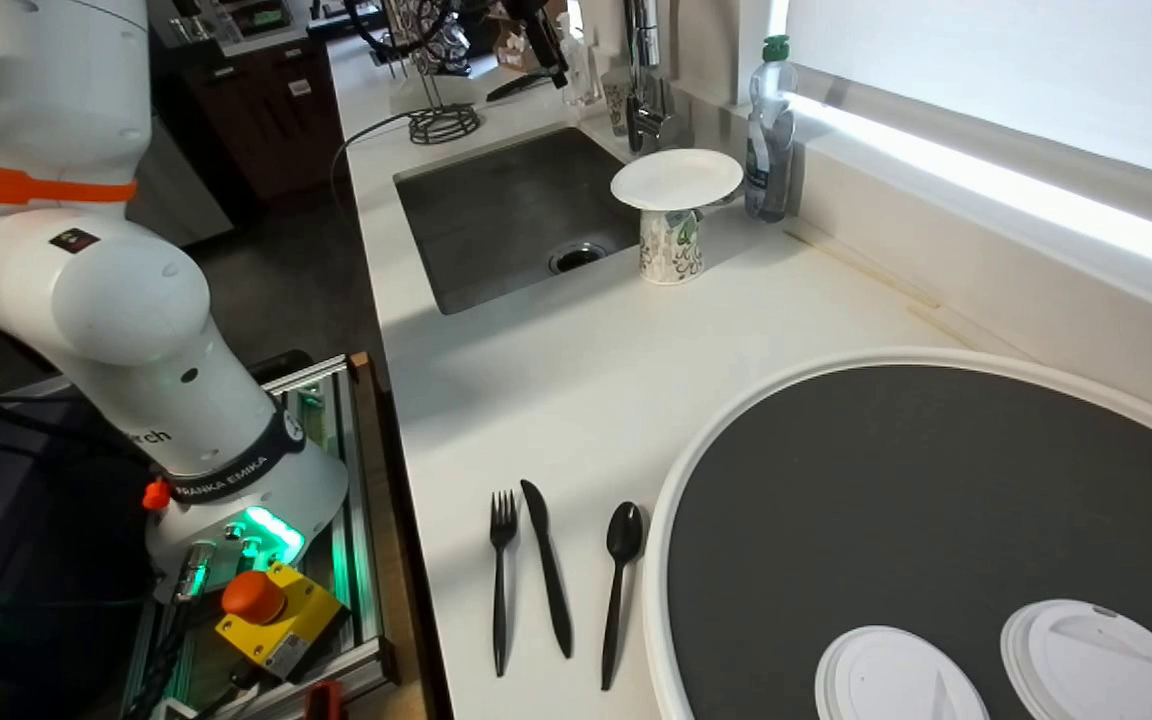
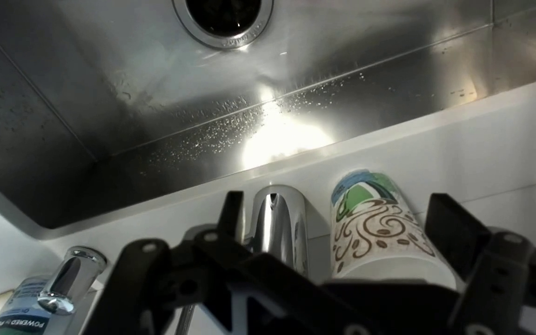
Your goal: Move the tap to the left and put the cup on top of the other cup
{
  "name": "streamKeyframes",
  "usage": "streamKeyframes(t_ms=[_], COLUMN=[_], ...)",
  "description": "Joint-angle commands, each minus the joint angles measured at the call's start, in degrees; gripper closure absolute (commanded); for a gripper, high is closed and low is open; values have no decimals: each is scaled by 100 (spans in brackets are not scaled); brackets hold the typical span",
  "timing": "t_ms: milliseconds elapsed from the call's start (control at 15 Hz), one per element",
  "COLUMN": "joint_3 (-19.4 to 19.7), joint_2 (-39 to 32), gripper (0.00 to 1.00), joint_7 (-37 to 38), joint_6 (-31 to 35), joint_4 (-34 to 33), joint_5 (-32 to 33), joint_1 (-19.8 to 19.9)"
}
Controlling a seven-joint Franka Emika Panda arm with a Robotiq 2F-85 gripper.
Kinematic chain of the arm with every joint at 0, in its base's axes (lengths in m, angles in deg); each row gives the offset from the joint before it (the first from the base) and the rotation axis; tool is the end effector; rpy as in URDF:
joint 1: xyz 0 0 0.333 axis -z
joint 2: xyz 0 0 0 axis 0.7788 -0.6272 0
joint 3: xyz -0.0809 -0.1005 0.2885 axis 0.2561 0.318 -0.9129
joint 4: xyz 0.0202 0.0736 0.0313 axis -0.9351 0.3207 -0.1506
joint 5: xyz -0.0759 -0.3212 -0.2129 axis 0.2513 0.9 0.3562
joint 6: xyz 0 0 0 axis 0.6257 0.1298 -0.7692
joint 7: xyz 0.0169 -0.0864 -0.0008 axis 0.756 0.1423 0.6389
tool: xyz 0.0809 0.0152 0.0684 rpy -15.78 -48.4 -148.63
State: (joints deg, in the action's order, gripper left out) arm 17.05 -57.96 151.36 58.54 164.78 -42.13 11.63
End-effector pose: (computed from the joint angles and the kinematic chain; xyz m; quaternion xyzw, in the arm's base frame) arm 0.5504 0.4843 0.4010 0.9676 -0.1903 0.1606 0.0406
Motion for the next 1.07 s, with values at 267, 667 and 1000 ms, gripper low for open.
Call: streamKeyframes(t_ms=[267,667,1000], joint_3=[346,461,491], joint_2=[-293,-402,-549], gripper=[0,0,0], joint_7=[1098,1585,1722], joint_6=[291,209,173], joint_4=[-178,-308,-461], joint_5=[580,608,551], joint_1=[-293,-328,-298])
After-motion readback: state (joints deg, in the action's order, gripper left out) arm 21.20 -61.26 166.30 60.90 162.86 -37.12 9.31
